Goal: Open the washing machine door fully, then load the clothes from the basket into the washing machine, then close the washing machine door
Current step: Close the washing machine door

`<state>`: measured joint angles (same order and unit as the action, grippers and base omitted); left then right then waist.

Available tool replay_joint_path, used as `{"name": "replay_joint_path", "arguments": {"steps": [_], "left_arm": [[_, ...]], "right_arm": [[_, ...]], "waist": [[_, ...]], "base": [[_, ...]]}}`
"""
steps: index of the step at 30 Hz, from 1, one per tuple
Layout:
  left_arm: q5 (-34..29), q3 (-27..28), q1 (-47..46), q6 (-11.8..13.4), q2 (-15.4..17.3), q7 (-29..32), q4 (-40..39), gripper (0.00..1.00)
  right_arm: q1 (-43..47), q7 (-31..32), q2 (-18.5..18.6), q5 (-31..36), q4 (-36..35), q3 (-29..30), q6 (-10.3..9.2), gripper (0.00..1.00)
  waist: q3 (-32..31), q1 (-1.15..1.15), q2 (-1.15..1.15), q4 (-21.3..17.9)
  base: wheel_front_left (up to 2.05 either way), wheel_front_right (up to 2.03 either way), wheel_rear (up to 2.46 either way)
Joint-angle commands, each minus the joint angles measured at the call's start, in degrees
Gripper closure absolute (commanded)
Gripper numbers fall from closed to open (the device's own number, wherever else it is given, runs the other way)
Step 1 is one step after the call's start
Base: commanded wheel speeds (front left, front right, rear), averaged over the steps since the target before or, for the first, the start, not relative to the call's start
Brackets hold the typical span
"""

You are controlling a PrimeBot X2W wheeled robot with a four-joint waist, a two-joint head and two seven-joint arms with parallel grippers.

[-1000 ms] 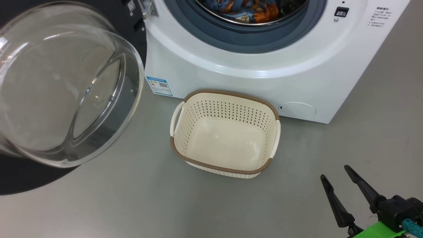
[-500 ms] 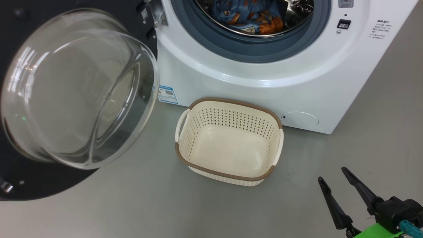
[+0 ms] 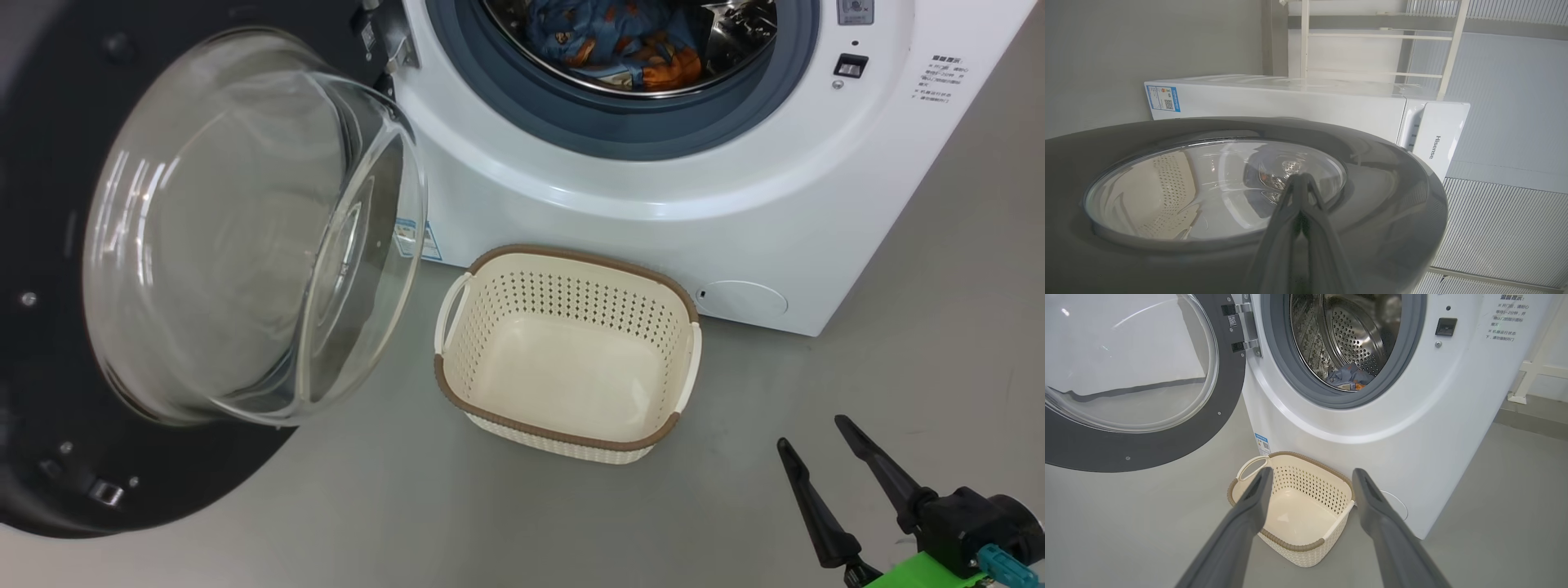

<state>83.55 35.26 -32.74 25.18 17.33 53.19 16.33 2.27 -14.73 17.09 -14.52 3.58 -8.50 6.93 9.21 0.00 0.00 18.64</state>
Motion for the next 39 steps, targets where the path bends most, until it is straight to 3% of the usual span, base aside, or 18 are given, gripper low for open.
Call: {"name": "replay_joint_path", "arguments": {"steps": [1, 28, 39], "left_arm": [[-0.46, 0.11, 0.80, 0.57, 2.38, 1.21, -2.37, 1.00], [0.71, -5.81, 6.54, 7.36, -3.11, 8.21, -19.40, 1.00], [0.56, -10.50, 3.67, 6.84, -7.29, 7.79, -21.91, 1.00]], "right_arm": [[-1.19, -0.27, 0.30, 0.16, -1.12, -1.06, 0.56, 0.00], [-2.81, -0.27, -4.87, 0.56, -0.54, -2.54, 0.56, 0.00], [-3.72, -0.27, -5.95, 0.52, -0.44, -2.47, 0.56, 0.00]], "waist": [[-0.17, 0.00, 0.00, -0.02], [-2.67, 0.00, 0.00, -7.16], [-2.49, 0.00, 0.00, -13.01]], "base": [[0.00, 0.00, 0.00], [0.00, 0.00, 0.00], [0.00, 0.00, 0.00]]}}
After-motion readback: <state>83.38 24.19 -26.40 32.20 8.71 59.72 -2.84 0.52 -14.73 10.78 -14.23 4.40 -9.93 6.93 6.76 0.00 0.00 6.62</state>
